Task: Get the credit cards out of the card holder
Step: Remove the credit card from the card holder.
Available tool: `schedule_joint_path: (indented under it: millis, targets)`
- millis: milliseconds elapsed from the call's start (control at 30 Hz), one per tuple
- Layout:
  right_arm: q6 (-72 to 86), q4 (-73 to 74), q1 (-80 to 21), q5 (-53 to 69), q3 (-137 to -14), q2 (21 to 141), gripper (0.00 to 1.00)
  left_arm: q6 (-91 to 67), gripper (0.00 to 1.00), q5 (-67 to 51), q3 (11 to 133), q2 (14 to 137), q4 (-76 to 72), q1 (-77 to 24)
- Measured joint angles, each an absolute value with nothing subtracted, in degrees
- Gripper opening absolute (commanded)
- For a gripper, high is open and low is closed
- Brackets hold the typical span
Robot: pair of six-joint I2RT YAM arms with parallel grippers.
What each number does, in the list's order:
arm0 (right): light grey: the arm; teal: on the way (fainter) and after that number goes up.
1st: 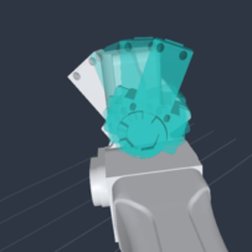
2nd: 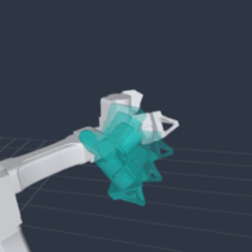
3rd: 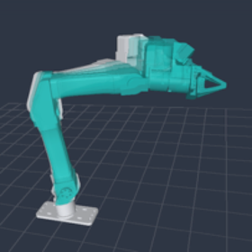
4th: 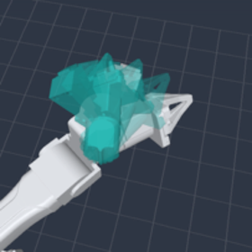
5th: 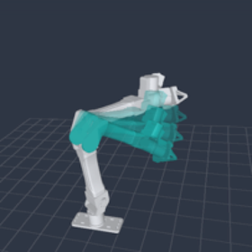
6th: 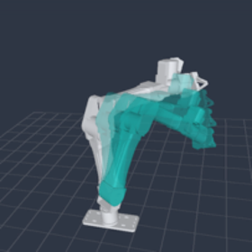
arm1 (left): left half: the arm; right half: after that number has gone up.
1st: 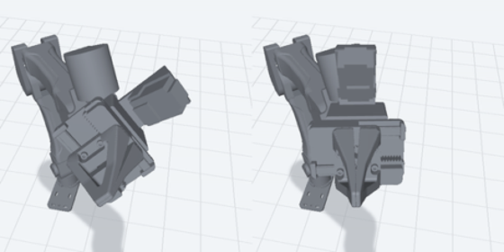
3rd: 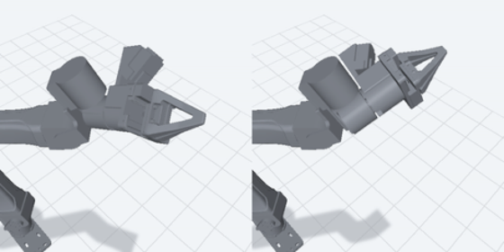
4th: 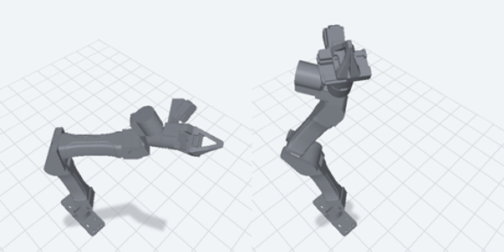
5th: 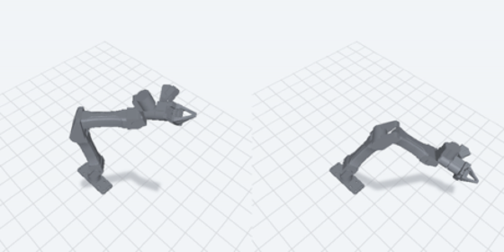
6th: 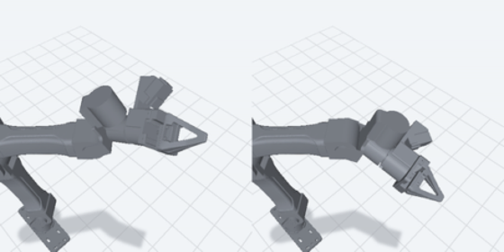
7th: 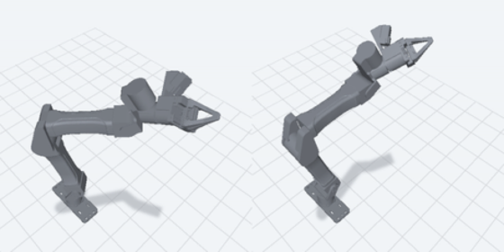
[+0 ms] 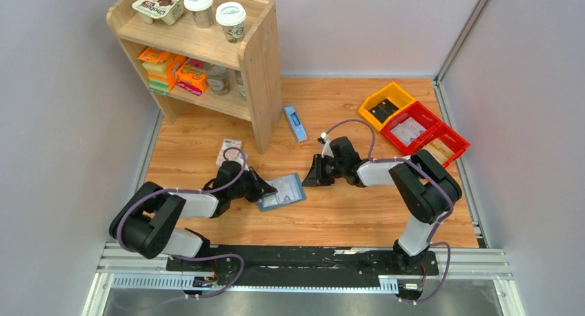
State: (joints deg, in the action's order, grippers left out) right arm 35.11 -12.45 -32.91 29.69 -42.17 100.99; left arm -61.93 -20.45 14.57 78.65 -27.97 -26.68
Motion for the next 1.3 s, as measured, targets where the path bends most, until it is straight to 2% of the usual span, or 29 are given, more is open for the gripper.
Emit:
schedule_joint_path:
  millis: [67,200,433,733,800,1000,1067,1200,1300]
  targets:
    - [34.63,-10.37,-32.82,28.40,-42.17,99.72,0.33,-61.76,0.00,-21.02,15.27,81.34,-29.08,-26.57]
    - [33.10,-5.67,-32.80,24.49,-42.33,94.39,0.40,-63.20,0.00,-23.22,17.08,88.07,-35.44,-26.61]
    - [31.64,-2.61,-32.80,21.76,-44.21,88.86,0.37,-65.21,0.00,-21.71,22.83,94.83,-41.23,-31.27]
    - [32.67,-5.19,-32.80,22.94,-44.12,93.84,0.31,-66.08,0.02,-20.73,23.70,97.23,-43.42,-32.16]
    - [32.97,-5.85,-32.80,23.09,-43.88,95.59,0.28,-66.30,0.07,-20.73,23.68,97.38,-43.81,-32.16]
    - [33.91,-10.20,-32.42,24.69,-42.85,97.41,0.25,-66.81,0.35,-20.38,23.53,97.38,-44.31,-32.12]
    - [34.13,-11.33,-32.29,24.93,-42.22,97.41,0.24,-67.02,0.39,-20.49,23.51,97.47,-44.75,-32.12]
    - [34.61,-14.09,-31.99,25.32,-40.73,97.41,0.24,-67.81,0.41,-20.88,23.53,98.06,-45.98,-32.12]
    - [34.94,-15.51,-31.75,25.65,-40.01,97.43,0.24,-68.38,0.35,-21.26,23.53,98.65,-47.03,-32.05]
